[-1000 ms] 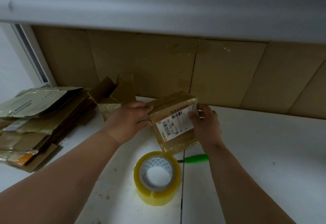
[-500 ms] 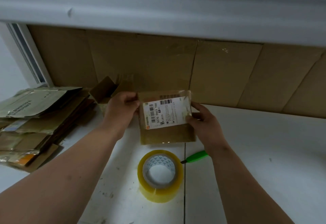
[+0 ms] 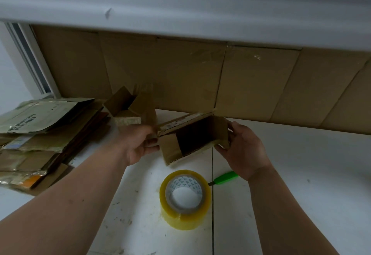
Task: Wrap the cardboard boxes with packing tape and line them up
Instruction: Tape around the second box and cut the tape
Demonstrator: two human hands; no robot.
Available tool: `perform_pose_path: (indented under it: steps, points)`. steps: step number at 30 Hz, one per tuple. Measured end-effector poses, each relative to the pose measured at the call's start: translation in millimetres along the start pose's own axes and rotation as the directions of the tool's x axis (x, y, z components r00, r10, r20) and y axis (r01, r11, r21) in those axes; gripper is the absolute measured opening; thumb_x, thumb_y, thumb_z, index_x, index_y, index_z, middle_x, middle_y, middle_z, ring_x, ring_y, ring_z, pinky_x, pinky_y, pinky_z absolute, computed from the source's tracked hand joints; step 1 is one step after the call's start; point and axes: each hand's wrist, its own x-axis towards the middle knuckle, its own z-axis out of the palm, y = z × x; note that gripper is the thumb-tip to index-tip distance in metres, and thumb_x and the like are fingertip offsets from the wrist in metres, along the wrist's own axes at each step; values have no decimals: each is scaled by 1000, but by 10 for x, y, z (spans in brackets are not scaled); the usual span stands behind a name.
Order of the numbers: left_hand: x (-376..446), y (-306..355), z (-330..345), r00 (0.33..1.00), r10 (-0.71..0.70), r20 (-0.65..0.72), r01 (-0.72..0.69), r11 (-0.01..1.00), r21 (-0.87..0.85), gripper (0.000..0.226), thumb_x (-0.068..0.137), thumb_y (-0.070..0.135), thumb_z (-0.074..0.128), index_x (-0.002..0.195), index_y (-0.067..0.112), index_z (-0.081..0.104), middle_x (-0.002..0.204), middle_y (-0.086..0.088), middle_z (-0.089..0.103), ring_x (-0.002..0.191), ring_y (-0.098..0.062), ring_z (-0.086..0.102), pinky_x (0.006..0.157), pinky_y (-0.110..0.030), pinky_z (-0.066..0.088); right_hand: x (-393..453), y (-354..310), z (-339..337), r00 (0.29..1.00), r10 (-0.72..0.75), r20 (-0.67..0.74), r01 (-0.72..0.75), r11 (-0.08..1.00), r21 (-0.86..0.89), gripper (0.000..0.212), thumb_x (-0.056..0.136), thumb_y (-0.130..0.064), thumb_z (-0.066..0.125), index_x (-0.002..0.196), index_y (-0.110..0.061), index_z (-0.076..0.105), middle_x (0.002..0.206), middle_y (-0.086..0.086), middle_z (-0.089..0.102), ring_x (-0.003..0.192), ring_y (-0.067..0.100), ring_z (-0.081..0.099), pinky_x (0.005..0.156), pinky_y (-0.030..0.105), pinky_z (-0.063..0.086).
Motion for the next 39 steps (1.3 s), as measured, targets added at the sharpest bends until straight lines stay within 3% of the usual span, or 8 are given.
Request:
perform_pose_path:
  steps: [4, 10, 14, 22, 30, 33, 36, 39]
  points:
    - [14, -79, -31, 999, -48, -2, 47, 992, -114, 28, 97, 1, 53, 125, 5, 56, 119, -18, 62, 101, -30, 67, 66, -37, 63, 47, 15, 36, 994, -29, -108, 54, 970, 237, 27, 94, -18, 50, 112, -5, 65, 120, 15, 67, 114, 31, 62, 105, 44, 46]
    - [17, -182, 74, 996, 37, 85, -44, 996, 82, 40, 95, -9, 43, 119, 14, 66, 108, -11, 74, 105, -28, 69, 89, -39, 57, 223, 285, 154, 997, 49, -62, -60, 978, -198, 56, 95, -13, 62, 137, -46, 43, 127, -2, 65, 120, 19, 58, 100, 33, 46]
    - [52, -210, 51, 994, 99, 51, -107, 977, 185, 26, 93, 1, 62, 117, 11, 66, 106, -14, 74, 95, -24, 71, 73, -29, 60, 394, 420, 251, 971, 30, -239, -96, 959, -267, 97, 67, -31, 81, 145, -47, 26, 146, 5, 42, 121, 28, 55, 87, 32, 53]
    - [68, -238, 28, 989, 149, -4, -148, 983, 106, 18, 99, 8, 54, 106, 19, 67, 106, -7, 74, 104, -23, 69, 87, -33, 57, 418, 531, 539, 993, 37, -109, -84, 879, -469, 35, 90, -27, 69, 120, -23, 52, 117, 3, 63, 110, 21, 60, 96, 36, 49]
    - [172, -263, -35, 989, 142, 31, -145, 983, 116, 35, 96, 14, 59, 127, 30, 57, 117, 6, 68, 109, -11, 61, 95, -36, 50, 537, 530, 846, 990, 137, 28, -79, 708, -702, 65, 93, -31, 63, 151, -32, 33, 130, -3, 49, 114, 17, 46, 90, 31, 41]
    - [220, -272, -143, 952, 253, -173, -208, 948, 242, 15, 89, 19, 65, 104, 18, 67, 101, -2, 69, 93, -19, 61, 81, -37, 48, 602, 532, 871, 992, 118, -47, -116, 704, -701, 64, 96, -30, 59, 152, -30, 29, 141, 5, 48, 119, 23, 50, 87, 33, 42]
    - [291, -271, -329, 832, 342, -436, -252, 934, 252, 56, 79, 26, 76, 127, 15, 49, 121, -6, 57, 103, -29, 59, 82, -42, 53, 644, 590, 854, 991, 88, -105, -137, 714, -687, 65, 97, -32, 59, 152, -30, 25, 136, 6, 51, 118, 27, 54, 85, 35, 45]
    - [325, -219, -494, 868, 283, -407, -215, 955, 206, 82, 83, 20, 75, 148, 30, 26, 142, -5, 43, 115, -31, 56, 90, -47, 54, 687, 664, 889, 992, 58, -116, -124, 679, -723, 65, 99, -37, 56, 153, -33, 21, 139, 9, 51, 119, 29, 54, 89, 38, 48]
